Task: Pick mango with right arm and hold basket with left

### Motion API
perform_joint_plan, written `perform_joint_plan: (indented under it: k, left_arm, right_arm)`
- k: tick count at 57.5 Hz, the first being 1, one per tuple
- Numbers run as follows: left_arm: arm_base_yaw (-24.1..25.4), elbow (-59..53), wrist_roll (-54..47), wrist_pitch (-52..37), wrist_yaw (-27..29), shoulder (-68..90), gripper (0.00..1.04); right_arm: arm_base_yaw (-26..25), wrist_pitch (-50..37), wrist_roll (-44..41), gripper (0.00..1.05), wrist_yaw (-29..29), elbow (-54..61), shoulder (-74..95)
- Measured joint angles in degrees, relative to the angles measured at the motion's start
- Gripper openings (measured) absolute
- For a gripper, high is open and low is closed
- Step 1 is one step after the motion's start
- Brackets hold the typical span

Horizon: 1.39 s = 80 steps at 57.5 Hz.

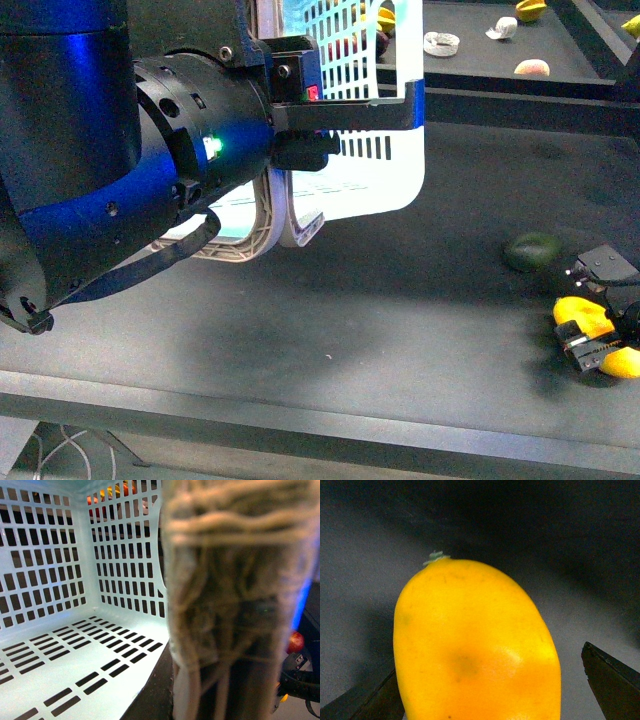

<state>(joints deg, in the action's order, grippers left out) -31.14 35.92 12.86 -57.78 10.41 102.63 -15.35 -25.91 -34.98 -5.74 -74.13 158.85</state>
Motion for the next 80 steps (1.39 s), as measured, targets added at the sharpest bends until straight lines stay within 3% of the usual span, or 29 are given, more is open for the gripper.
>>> perform_joint_plan:
  k: [9,20,24,58,80]
  left_arm:
    - [0.0,0.0,0.0,0.0,0.0,0.0,0.05]
    - [0.0,0.0,0.0,0.0,-0.1,0.0,0.05]
    - [0.0,0.0,0.0,0.0,-0.1,0.0,0.05]
    - [0.0,0.0,0.0,0.0,0.0,0.0,0.05]
    - [0.0,0.0,0.0,0.0,0.0,0.0,0.05]
  right_arm:
    - [0.0,0.3,0.2,0.94,0.2,0.0,0.2]
    - [-0.1,0.5,0.2,0.67,0.2,0.1,0.2]
    - [-0.2,0.3,0.3,0.63,0.1,0.4,0.2]
    - [-1.0,-8.1,12.6,0.62,-7.3,12.2,-13.6]
    - [4.7,-9.7,28.4,0.62,-12.8,19.2,-32.3]
